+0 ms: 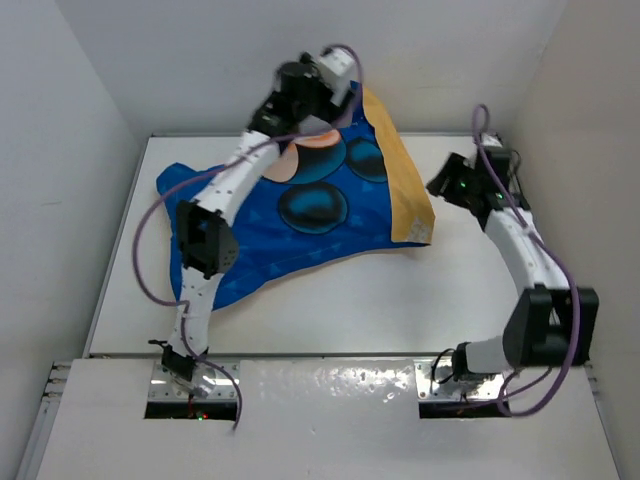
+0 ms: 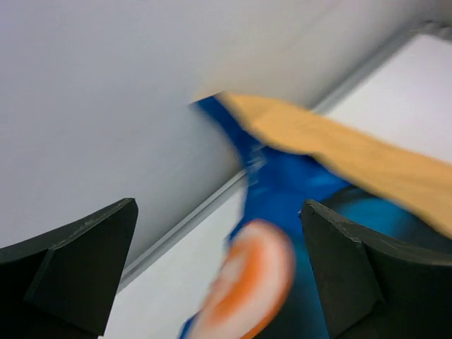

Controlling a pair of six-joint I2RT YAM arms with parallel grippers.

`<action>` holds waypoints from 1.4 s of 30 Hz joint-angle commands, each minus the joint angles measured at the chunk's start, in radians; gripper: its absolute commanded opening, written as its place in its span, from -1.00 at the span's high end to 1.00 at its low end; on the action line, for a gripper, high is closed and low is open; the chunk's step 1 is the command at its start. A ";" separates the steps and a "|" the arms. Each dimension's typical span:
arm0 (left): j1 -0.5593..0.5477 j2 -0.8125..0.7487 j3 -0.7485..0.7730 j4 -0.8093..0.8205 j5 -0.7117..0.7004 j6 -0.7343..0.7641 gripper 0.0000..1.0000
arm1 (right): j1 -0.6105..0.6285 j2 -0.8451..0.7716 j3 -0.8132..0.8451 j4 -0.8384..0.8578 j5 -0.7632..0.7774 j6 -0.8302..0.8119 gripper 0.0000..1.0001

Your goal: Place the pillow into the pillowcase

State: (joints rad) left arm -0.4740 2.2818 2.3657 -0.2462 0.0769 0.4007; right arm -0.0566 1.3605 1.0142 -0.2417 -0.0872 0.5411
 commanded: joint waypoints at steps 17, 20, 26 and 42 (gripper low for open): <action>0.664 -0.680 -1.108 -0.274 0.262 -0.098 -0.99 | 0.141 0.395 0.218 -0.024 -0.220 -0.149 0.84; 0.664 -0.665 -1.163 -0.220 0.267 -0.086 -0.99 | 0.117 0.289 0.123 -0.013 -0.279 -0.125 1.00; 0.690 -0.579 -1.200 -0.200 0.254 -0.051 -0.61 | -0.052 0.109 -0.064 -0.004 -0.547 0.011 1.00; 0.750 -0.614 -1.263 -0.062 0.112 0.223 1.00 | -0.522 0.038 -0.105 -0.134 -0.268 0.151 0.77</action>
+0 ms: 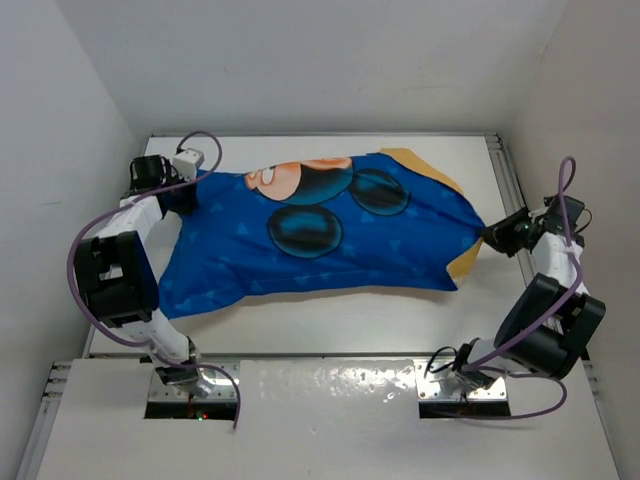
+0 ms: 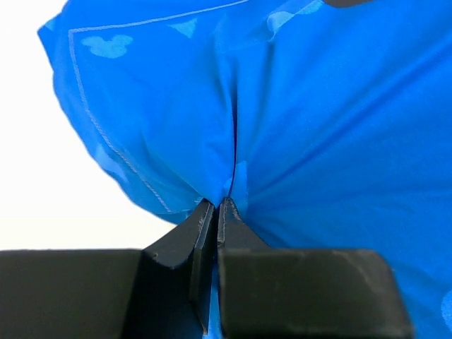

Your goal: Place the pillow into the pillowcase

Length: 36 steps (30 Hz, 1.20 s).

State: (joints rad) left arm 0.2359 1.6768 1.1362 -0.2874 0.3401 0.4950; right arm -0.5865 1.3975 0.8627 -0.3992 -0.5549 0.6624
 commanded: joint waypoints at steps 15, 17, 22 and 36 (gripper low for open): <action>-0.052 -0.055 0.066 -0.226 -0.084 0.322 1.00 | 0.511 0.176 0.531 0.023 0.490 -0.395 -0.83; -0.075 -0.074 0.066 -0.260 -0.127 0.388 1.00 | 0.569 0.333 0.704 -0.033 0.449 -0.469 -0.85; -0.194 -0.164 -0.031 -0.340 -0.295 0.655 1.00 | 0.637 0.670 1.021 -0.222 0.383 -0.611 -0.91; -0.273 -0.236 -0.248 -0.248 -0.466 0.807 1.00 | 0.591 0.709 0.756 0.178 0.257 -0.373 0.80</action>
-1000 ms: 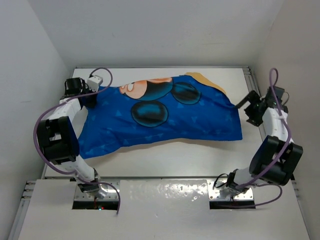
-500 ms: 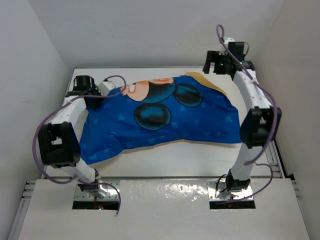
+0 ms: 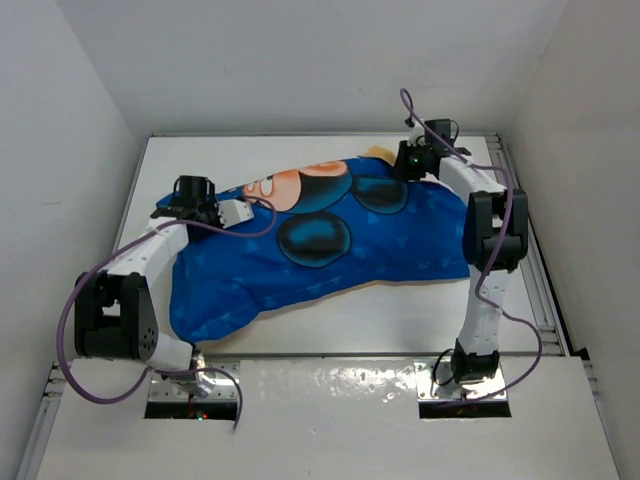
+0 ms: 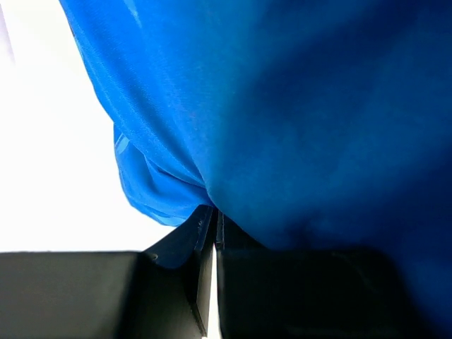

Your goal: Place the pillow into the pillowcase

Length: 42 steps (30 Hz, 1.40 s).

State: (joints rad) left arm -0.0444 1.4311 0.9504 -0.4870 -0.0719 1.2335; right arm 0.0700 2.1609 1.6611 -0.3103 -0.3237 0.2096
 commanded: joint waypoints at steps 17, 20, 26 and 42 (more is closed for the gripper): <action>0.015 -0.279 -0.498 0.212 -0.006 0.543 1.00 | -0.325 -0.447 -0.535 0.394 0.250 0.415 1.00; 0.014 -0.273 -0.493 0.251 0.012 0.541 1.00 | -0.319 -0.325 -0.424 0.335 0.356 0.430 1.00; -0.009 -0.253 -0.453 0.248 0.007 0.468 1.00 | -0.363 -0.144 -0.256 0.289 0.423 0.517 0.91; -0.037 -0.261 -0.428 0.298 0.038 0.232 0.76 | -0.253 -0.439 -0.534 0.399 0.364 0.108 -0.38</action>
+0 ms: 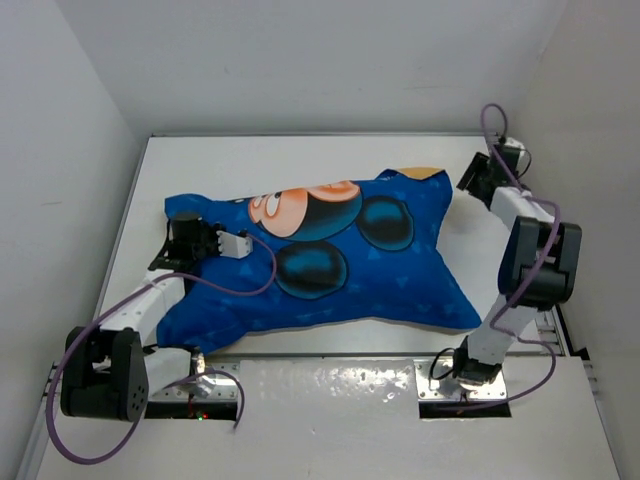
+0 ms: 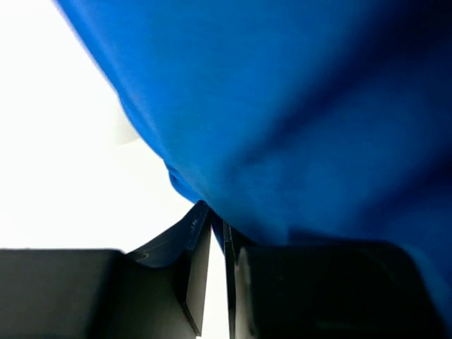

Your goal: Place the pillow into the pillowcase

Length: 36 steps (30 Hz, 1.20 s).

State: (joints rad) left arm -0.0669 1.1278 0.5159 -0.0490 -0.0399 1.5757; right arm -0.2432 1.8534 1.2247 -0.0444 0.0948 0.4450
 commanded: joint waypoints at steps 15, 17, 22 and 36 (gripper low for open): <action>-0.025 0.055 0.032 -0.121 0.035 -0.214 0.68 | 0.236 -0.087 -0.150 0.229 -0.195 0.090 1.00; -0.024 0.056 0.032 -0.121 0.032 -0.214 0.67 | 0.236 -0.040 -0.081 0.218 -0.191 0.107 1.00; -0.021 0.078 0.029 -0.121 0.031 -0.201 0.66 | 0.236 0.125 0.063 0.271 -0.167 0.175 1.00; 0.022 0.139 0.176 -0.189 0.017 -0.324 0.56 | 0.232 0.471 0.498 0.164 0.069 0.291 1.00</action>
State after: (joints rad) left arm -0.0589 1.2488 0.6548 -0.1215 -0.0498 1.3487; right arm -0.0051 2.3497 1.6833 0.1669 0.1207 0.7658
